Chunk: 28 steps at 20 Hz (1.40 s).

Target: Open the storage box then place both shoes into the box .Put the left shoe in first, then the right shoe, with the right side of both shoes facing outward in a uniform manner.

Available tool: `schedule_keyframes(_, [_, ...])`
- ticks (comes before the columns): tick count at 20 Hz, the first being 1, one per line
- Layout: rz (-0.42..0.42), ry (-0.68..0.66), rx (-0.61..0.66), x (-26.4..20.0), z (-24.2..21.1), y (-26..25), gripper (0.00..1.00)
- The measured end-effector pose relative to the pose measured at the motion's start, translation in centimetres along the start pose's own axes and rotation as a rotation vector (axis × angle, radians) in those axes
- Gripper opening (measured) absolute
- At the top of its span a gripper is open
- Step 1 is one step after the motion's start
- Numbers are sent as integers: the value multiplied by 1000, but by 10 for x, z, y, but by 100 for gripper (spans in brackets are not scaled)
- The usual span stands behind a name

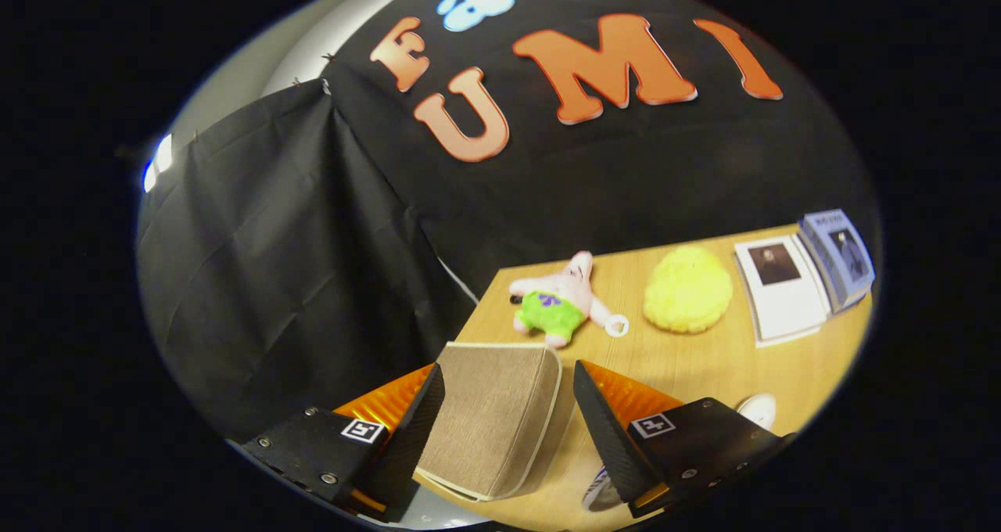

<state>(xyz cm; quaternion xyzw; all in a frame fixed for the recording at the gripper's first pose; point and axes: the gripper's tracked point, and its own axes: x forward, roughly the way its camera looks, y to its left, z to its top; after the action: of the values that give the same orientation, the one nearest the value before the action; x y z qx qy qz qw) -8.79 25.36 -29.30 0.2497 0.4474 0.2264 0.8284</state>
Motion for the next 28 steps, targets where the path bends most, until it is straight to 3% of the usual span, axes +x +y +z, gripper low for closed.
schedule_keyframes(3, [51,86,147,16,-26,1,99])
schedule_keyframes(11, [107,256,340,57,-90,-7,99])
schedule_keyframes(21, [197,334,402,92,-137,-17,98])
schedule_keyframes(28, [304,278,449,74,-119,-5,94])
